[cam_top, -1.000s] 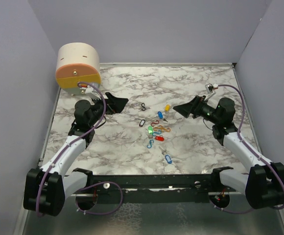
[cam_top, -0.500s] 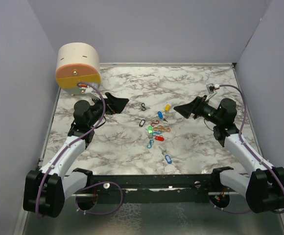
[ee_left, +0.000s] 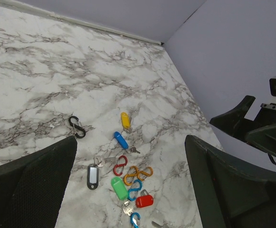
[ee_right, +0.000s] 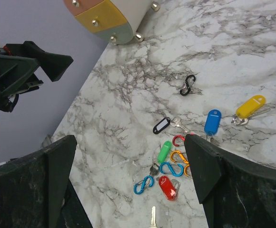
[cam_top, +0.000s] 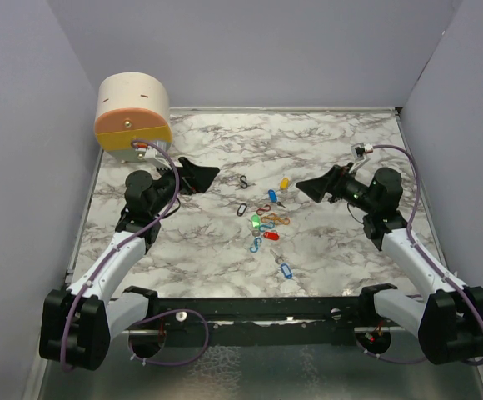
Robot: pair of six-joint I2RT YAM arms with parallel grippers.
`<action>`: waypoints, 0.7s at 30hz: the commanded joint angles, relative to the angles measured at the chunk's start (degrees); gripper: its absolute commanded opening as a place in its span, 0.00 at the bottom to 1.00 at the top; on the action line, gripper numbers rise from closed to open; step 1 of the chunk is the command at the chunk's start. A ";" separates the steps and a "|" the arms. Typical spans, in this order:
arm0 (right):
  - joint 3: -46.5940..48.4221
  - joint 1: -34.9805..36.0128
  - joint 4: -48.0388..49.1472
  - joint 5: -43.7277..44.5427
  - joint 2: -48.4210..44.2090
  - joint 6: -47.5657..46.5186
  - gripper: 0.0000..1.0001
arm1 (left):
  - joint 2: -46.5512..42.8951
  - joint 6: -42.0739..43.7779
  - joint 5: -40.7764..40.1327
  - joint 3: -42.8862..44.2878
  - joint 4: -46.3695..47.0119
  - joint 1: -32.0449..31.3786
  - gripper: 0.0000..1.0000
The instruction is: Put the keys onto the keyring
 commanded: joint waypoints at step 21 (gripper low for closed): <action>2.71 0.16 -12.06 13.03 -1.55 -10.71 1.00 | 6.33 15.35 -22.55 7.43 -17.36 -8.72 0.99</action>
